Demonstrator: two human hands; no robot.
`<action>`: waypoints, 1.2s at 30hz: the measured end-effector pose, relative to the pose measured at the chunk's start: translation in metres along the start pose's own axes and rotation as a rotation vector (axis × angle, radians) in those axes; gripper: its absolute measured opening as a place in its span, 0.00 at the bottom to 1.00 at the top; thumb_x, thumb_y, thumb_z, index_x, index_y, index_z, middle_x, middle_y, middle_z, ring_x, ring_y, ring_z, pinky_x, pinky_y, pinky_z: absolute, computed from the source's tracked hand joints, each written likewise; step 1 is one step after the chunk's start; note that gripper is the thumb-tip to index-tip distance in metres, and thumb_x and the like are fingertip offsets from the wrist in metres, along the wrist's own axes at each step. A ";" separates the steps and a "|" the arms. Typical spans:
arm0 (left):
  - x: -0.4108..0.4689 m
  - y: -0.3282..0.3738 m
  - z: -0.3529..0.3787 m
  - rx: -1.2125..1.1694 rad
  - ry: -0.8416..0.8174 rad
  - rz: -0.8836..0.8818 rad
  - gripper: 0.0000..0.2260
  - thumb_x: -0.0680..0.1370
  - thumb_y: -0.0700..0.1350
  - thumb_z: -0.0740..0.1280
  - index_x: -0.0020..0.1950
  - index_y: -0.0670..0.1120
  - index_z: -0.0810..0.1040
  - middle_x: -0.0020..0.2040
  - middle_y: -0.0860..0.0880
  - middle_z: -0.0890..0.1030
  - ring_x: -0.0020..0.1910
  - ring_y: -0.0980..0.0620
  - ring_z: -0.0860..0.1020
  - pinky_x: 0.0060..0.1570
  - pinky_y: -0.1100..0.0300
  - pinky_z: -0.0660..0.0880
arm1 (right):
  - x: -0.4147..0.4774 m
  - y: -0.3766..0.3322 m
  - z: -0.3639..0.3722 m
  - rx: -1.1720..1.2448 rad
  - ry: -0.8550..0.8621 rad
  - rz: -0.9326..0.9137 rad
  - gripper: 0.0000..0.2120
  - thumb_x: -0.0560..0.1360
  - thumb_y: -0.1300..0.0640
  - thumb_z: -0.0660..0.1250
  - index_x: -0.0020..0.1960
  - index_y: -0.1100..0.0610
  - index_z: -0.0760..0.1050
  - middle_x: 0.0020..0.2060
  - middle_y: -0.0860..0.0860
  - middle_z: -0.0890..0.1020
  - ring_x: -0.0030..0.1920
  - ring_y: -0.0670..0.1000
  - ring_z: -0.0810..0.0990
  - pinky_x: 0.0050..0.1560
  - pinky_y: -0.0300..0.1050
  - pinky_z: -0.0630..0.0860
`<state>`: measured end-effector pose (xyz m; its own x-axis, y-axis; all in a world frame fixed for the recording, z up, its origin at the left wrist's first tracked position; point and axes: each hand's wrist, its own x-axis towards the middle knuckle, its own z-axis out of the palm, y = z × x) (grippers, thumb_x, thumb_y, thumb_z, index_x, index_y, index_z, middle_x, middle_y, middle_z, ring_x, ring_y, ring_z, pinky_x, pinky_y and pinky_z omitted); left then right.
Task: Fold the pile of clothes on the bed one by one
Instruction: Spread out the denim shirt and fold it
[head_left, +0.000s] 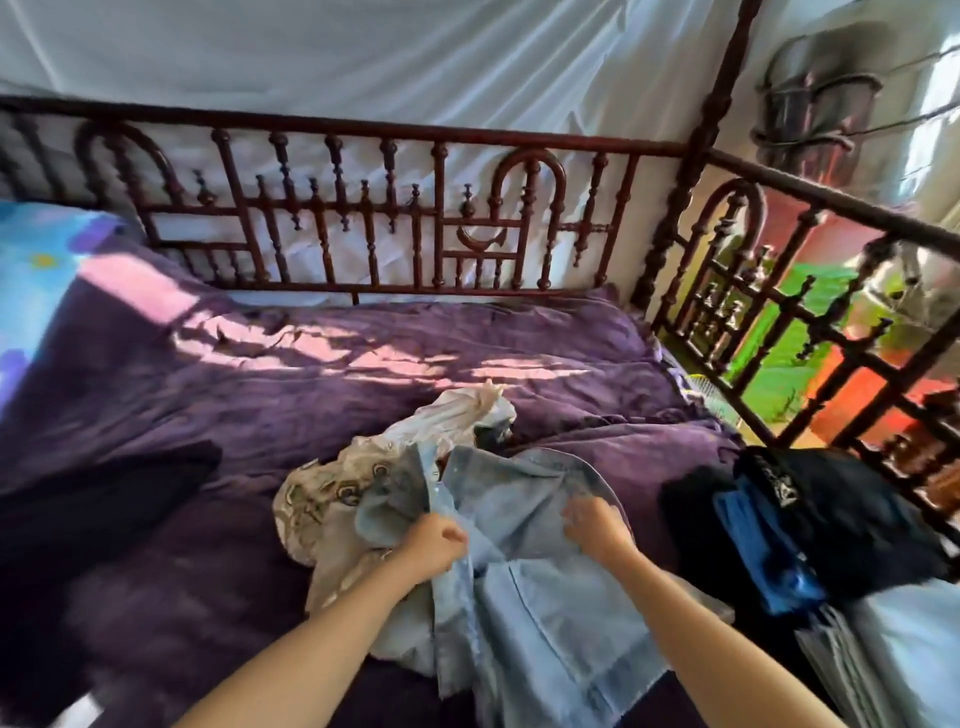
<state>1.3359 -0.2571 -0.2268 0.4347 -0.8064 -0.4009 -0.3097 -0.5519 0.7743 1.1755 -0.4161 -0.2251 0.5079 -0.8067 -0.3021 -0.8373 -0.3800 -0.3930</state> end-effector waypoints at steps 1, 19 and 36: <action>-0.002 -0.019 0.004 -0.002 0.019 -0.072 0.09 0.73 0.41 0.66 0.33 0.46 0.72 0.31 0.48 0.71 0.27 0.55 0.70 0.34 0.63 0.67 | 0.002 -0.001 0.011 0.002 -0.039 0.010 0.13 0.75 0.60 0.62 0.58 0.58 0.78 0.56 0.58 0.80 0.58 0.58 0.77 0.56 0.45 0.73; -0.064 -0.133 0.025 -0.380 0.290 -0.645 0.06 0.76 0.39 0.61 0.40 0.44 0.75 0.35 0.50 0.76 0.31 0.56 0.73 0.25 0.71 0.65 | 0.088 -0.123 0.114 -1.041 -0.129 -1.134 0.30 0.77 0.60 0.60 0.76 0.55 0.53 0.76 0.58 0.45 0.76 0.60 0.43 0.73 0.61 0.49; -0.031 -0.019 -0.012 -0.309 0.504 0.026 0.06 0.72 0.45 0.72 0.45 0.51 0.77 0.38 0.57 0.80 0.38 0.62 0.77 0.37 0.71 0.71 | -0.006 -0.168 -0.035 -0.261 0.209 -0.992 0.14 0.73 0.55 0.56 0.51 0.59 0.77 0.44 0.52 0.82 0.45 0.57 0.80 0.35 0.46 0.70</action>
<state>1.3384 -0.2187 -0.2231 0.8019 -0.5767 -0.1561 -0.0982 -0.3849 0.9177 1.3067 -0.3633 -0.1269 0.9666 -0.1326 0.2194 -0.0946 -0.9799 -0.1755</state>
